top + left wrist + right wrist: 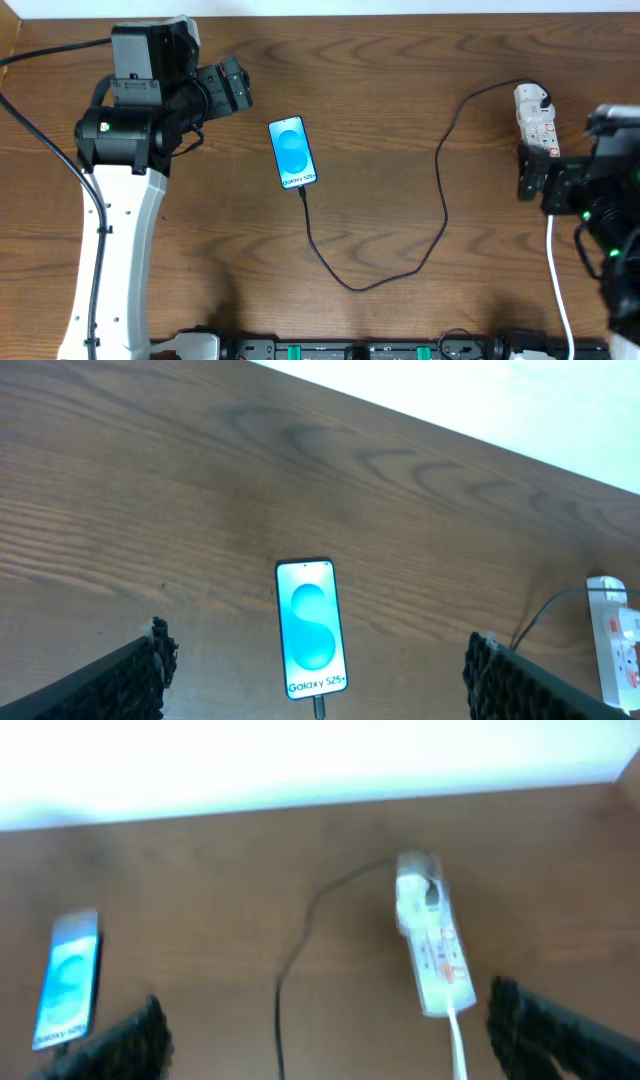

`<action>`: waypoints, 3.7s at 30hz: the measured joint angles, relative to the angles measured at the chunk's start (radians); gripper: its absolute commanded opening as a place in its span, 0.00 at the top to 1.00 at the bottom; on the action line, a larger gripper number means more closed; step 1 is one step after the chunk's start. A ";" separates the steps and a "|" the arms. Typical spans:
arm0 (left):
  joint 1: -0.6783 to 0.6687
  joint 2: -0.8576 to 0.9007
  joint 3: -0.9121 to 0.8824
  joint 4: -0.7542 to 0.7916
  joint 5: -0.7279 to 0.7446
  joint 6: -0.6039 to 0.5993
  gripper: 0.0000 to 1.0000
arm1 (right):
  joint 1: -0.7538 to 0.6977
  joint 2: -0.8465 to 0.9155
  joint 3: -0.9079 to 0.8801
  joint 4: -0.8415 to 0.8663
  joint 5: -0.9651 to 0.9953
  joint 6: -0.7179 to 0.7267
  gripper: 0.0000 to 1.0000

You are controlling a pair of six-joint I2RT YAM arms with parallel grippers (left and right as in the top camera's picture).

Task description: Plug charger to phone and switch on socket

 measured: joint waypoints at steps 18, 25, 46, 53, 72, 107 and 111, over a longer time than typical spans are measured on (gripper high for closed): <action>0.000 0.000 0.000 0.000 0.000 0.000 0.07 | 0.108 -0.616 -0.885 0.739 0.122 -0.043 0.01; 0.000 0.000 0.000 0.000 0.000 0.000 0.07 | 0.134 -0.713 -1.036 0.851 0.158 -0.043 0.01; 0.000 0.000 0.000 0.000 0.000 0.000 0.07 | 0.137 -0.847 -1.192 0.862 0.181 -0.043 0.01; 0.000 0.000 0.000 0.000 0.000 0.000 0.07 | 0.138 -0.851 -1.193 0.801 0.182 -0.043 0.01; 0.000 0.000 0.000 0.000 0.000 0.000 0.07 | 0.145 -0.851 -1.193 0.802 0.182 -0.043 0.01; 0.000 0.000 -0.001 0.000 -0.013 0.000 0.06 | 0.145 -0.851 -1.193 0.802 0.182 -0.043 0.01; 0.000 -0.008 -0.001 0.001 -0.024 0.015 0.07 | 0.145 -0.851 -1.193 0.802 0.182 -0.043 0.01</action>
